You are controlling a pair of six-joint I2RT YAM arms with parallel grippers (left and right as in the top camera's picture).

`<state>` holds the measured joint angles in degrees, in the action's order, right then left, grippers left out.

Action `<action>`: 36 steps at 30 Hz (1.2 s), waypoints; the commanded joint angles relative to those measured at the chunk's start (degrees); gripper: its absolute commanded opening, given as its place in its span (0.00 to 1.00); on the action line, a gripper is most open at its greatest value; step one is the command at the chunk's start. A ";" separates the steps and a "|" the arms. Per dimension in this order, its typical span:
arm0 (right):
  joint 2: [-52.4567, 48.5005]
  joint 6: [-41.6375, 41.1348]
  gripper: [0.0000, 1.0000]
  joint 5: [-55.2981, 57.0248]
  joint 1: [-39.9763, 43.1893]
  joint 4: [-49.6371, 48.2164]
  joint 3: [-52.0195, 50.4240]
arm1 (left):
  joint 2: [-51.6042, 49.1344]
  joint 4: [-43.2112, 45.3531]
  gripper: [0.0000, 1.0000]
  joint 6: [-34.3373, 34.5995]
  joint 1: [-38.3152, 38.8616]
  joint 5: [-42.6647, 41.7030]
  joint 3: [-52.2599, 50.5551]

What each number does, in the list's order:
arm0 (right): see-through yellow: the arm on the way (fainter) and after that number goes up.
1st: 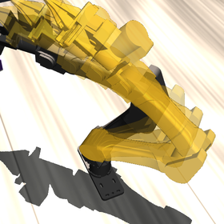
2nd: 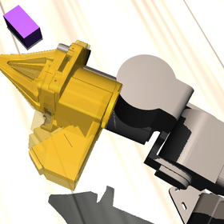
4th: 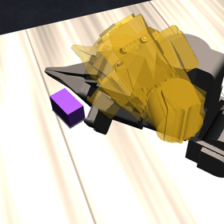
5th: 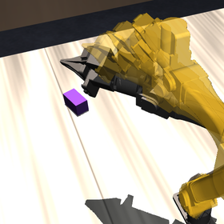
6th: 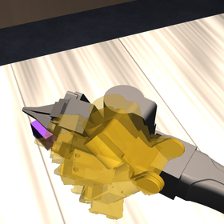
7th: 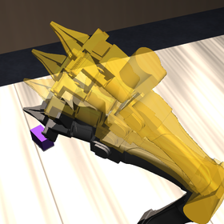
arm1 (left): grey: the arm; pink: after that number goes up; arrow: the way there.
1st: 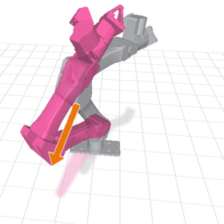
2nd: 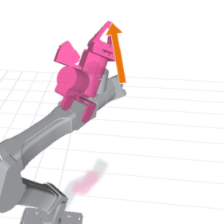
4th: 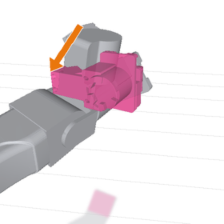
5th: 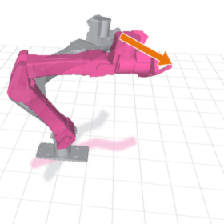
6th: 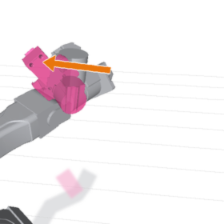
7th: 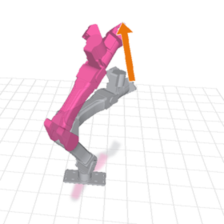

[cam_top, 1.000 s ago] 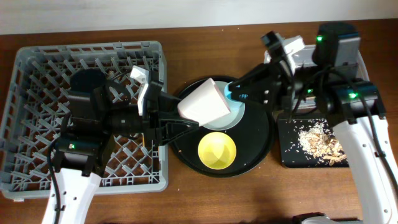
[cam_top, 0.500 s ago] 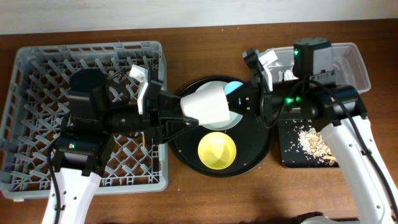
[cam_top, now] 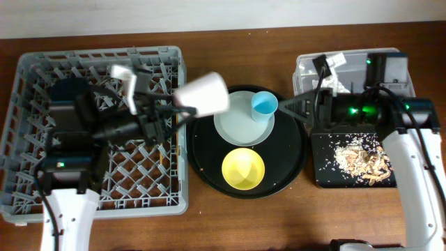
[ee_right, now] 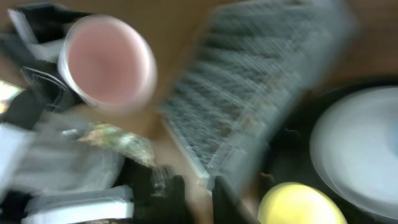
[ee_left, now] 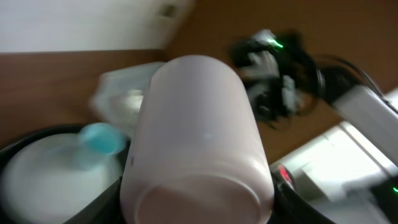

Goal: Sort waste into correct bins and load items into the dishwasher rack
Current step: 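Carry the pink cup with the left gripper into the dish rack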

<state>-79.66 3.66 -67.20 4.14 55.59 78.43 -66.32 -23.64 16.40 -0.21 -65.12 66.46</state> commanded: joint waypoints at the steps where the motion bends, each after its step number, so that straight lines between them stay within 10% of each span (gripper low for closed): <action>1: 0.44 0.55 0.25 27.54 3.41 5.40 -0.33 | 0.39 -9.18 0.00 -0.46 -4.90 22.27 0.35; 6: 0.44 0.52 0.54 39.01 3.39 7.54 -2.43 | 0.37 -21.49 0.00 -5.42 -5.22 50.10 0.35; 8: 0.44 0.50 0.98 38.99 3.37 7.91 -3.02 | -0.13 -21.40 0.00 -5.38 -5.20 53.62 0.37; 26: 0.44 0.50 0.99 39.01 3.39 8.52 -3.02 | -26.34 -10.88 0.04 -5.38 -5.20 55.12 7.15; 28: 0.44 0.50 0.99 39.01 3.39 8.52 -3.02 | -27.47 -10.84 0.22 -5.38 -5.22 56.19 7.15; 30: 0.44 0.50 0.99 39.01 3.39 8.52 -3.02 | -27.87 -10.84 0.65 -5.38 -5.22 56.17 7.15; 36: 0.44 0.50 0.99 39.01 3.39 8.52 -3.02 | -26.43 -10.43 0.74 -5.38 -5.22 55.95 9.09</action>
<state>-79.66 3.86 -28.49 7.38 64.12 75.88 -93.86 -34.33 11.53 -5.17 -9.54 72.99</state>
